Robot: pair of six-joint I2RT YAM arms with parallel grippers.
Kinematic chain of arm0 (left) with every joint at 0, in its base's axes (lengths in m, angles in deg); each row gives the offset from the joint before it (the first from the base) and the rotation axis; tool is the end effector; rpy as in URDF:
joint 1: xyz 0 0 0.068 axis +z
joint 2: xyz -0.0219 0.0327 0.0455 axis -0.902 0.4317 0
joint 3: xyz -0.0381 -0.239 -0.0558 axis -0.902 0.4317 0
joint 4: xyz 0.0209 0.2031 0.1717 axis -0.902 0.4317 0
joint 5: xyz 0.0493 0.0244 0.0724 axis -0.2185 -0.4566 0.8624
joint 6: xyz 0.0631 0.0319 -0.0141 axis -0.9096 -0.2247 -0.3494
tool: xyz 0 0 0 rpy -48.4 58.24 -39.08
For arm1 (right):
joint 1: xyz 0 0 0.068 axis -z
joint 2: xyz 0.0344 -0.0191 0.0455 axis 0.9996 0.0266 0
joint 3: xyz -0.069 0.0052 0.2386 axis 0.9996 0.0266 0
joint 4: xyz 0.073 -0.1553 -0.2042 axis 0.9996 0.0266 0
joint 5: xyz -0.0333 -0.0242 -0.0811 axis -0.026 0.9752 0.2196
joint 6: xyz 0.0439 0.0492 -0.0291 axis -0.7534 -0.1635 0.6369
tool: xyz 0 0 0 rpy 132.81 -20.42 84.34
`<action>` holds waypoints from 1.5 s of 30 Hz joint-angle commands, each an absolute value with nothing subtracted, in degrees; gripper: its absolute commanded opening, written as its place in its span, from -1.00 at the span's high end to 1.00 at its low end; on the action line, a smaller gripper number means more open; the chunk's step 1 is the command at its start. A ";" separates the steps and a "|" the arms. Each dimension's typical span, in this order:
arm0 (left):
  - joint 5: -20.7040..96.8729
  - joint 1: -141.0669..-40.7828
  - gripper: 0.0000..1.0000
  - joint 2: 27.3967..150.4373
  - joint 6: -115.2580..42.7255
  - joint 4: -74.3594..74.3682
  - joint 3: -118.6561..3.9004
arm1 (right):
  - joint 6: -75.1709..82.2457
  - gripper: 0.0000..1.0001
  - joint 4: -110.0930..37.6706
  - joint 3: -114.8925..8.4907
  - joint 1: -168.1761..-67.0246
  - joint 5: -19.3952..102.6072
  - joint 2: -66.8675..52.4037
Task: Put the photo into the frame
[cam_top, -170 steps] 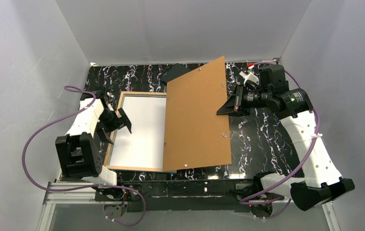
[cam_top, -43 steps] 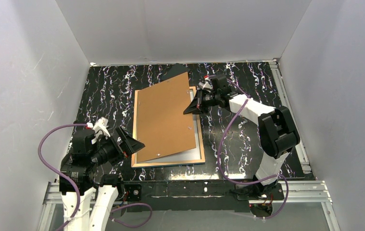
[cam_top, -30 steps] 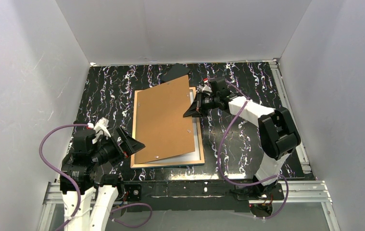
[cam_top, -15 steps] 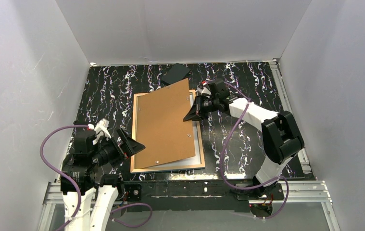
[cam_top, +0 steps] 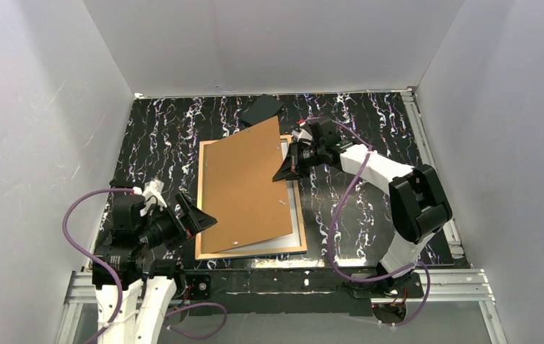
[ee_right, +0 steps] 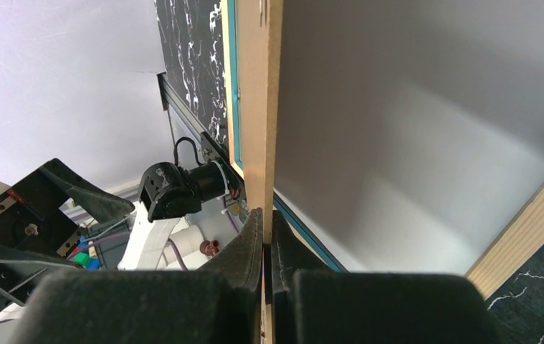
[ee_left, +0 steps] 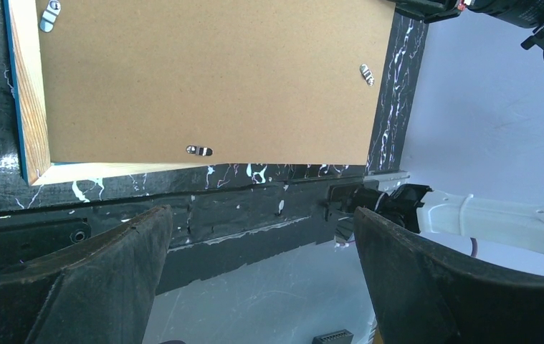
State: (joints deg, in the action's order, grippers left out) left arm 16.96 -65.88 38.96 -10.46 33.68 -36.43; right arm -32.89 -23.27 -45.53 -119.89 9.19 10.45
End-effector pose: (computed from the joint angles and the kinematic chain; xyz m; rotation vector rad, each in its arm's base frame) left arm 0.1287 -0.0326 0.3663 -0.1412 1.7408 -0.9310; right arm 0.3111 0.2350 0.1891 -0.1272 2.5889 1.3966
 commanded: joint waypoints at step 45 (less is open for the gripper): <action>34.13 -65.74 -0.86 76.20 -24.05 45.73 -40.86 | -18.46 -0.20 6.78 -57.04 -127.30 41.41 22.92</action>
